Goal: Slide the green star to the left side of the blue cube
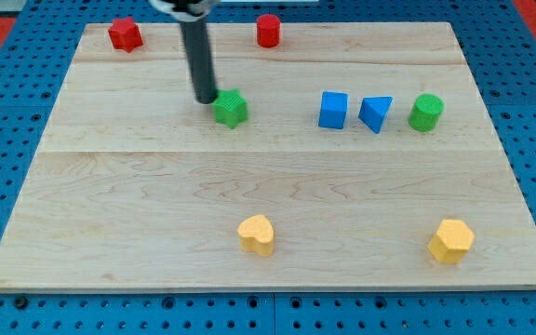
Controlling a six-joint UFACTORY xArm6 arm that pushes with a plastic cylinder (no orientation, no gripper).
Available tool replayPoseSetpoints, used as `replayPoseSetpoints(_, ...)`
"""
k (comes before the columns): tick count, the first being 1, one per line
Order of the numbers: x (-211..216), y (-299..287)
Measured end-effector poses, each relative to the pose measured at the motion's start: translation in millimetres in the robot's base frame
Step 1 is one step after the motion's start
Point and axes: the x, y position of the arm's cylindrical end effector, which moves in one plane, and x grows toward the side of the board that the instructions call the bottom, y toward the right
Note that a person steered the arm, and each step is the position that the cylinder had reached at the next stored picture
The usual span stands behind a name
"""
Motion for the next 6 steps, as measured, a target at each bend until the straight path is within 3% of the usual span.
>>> replayPoseSetpoints(1,16.3,24.4)
replayPoseSetpoints(2,11.4,-18.5)
replayPoseSetpoints(4,58.0,-23.2)
replayPoseSetpoints(6,43.0,53.3)
